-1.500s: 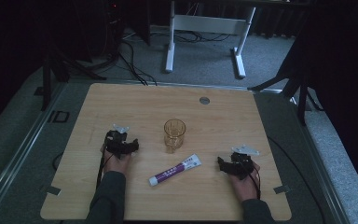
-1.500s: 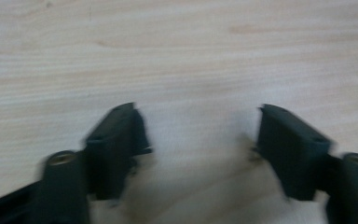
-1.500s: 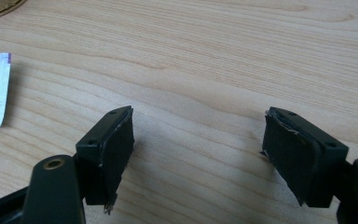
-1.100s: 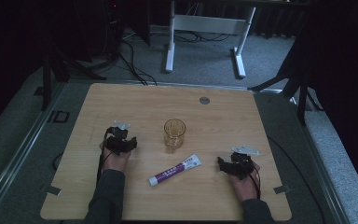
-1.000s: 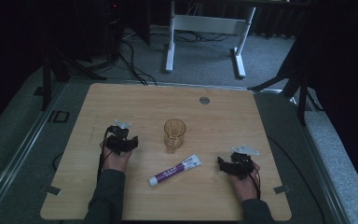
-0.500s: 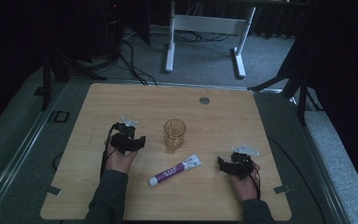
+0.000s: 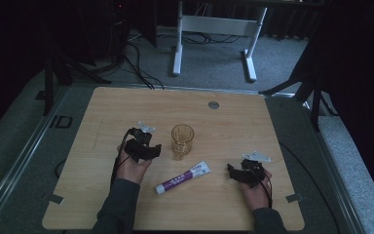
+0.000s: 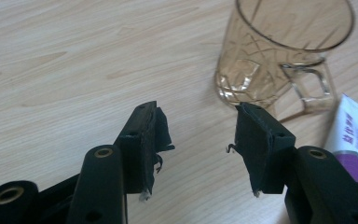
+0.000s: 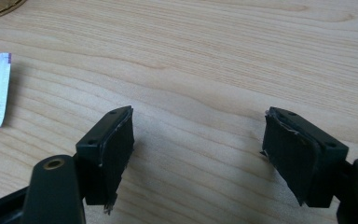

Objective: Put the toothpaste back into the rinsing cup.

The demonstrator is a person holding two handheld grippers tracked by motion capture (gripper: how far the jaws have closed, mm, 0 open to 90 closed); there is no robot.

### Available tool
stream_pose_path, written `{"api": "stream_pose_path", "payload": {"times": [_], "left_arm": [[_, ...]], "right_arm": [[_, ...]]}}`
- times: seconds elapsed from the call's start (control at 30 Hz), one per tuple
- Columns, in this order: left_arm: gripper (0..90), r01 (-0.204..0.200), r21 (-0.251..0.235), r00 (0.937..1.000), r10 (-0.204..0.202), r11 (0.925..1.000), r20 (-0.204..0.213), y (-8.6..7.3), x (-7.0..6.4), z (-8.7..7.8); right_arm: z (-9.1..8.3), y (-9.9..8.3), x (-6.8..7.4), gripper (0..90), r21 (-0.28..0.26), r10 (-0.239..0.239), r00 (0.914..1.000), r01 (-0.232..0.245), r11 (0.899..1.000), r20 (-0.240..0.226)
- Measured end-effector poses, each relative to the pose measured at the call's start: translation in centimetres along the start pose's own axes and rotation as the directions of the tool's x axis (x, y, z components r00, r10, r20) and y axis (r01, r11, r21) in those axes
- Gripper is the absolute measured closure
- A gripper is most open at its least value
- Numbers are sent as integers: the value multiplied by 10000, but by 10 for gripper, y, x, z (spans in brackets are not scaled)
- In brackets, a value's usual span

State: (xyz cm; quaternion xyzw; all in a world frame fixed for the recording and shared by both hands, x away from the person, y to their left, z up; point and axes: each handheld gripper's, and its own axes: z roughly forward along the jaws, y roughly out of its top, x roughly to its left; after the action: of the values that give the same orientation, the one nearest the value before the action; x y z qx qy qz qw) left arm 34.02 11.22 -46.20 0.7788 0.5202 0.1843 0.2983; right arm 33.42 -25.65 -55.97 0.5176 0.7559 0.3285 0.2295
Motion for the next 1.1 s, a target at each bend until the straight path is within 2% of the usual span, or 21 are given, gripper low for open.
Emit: {"api": "stream_pose_path", "payload": {"times": [0.47, 0.73, 1.1], "left_arm": [[492, -613, 287, 9973, 601, 9977, 414, 10, -25, 1], [484, -719, 450, 9953, 687, 9964, 686, 15, -35, 3], [478, -1096, 649, 9907, 1037, 9919, 887, 20, -48, 5]], "right_arm": [[0, 0, 0, 246, 0, 23, 10000, -23, 10000, 1], [0, 0, 0, 246, -4, 21, 10000, -21, 10000, 2], [0, 0, 0, 246, 2, 32, 10000, -32, 10000, 5]]}}
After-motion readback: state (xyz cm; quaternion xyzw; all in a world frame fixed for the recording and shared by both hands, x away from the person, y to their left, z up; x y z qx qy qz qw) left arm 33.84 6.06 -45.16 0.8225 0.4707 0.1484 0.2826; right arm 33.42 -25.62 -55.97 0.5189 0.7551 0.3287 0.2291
